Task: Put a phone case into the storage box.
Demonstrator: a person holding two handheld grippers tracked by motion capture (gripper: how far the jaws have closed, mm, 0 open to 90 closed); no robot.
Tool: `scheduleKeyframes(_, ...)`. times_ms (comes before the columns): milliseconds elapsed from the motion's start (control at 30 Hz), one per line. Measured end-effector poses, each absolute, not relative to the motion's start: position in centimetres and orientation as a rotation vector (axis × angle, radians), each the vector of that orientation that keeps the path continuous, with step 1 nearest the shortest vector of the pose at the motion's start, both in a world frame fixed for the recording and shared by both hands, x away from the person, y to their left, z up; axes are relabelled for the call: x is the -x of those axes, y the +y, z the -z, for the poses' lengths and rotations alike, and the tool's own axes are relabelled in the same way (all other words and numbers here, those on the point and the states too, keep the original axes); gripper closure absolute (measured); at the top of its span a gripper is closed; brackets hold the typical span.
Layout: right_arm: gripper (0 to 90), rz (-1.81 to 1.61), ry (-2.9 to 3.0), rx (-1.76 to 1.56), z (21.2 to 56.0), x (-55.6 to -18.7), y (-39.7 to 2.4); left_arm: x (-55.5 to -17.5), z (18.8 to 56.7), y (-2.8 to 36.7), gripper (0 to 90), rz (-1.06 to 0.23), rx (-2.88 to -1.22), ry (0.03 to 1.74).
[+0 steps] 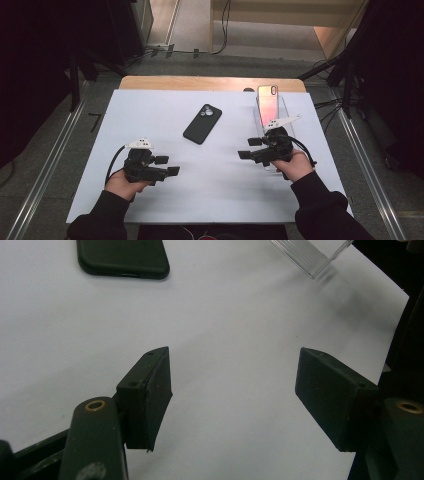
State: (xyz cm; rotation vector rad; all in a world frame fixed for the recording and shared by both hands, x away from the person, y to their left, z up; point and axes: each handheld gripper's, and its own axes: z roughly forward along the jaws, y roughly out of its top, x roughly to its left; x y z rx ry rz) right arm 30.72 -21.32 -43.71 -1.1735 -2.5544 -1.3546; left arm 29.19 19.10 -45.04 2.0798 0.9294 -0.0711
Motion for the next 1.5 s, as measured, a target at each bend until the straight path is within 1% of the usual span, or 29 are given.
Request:
scheduleKeyframes(500, 24.2, 1.32, -2.567, 1.137, 45.1, -28.6, -21.6, -29.2, 44.8, 18.8, 31.2, 0.071, -2.073, 0.919)
scheduleKeyframes(733, 24.1, 1.319, -2.577, 1.125, 45.3, -27.9, -21.9, -29.1, 44.7, 18.7, 31.0, 0.033, -2.066, 0.919)
scheduleKeyframes(800, 24.1, 1.318, -2.573, 1.125, 45.4, -27.6, -22.1, -29.2, 44.7, 18.5, 28.8, 0.018, -2.073, 0.915)
scheduleKeyframes(1300, 23.9, 1.314, -2.573, 1.137, 46.2, -26.3, -23.4, -31.0, 45.2, 17.7, 28.8, 0.015, -2.083, 0.907)
scheduleKeyframes(1500, 23.9, 1.31, -2.572, 1.142, 46.4, -26.3, -23.4, -31.6, 45.3, 17.7, 28.8, -0.008, -2.088, 0.917)
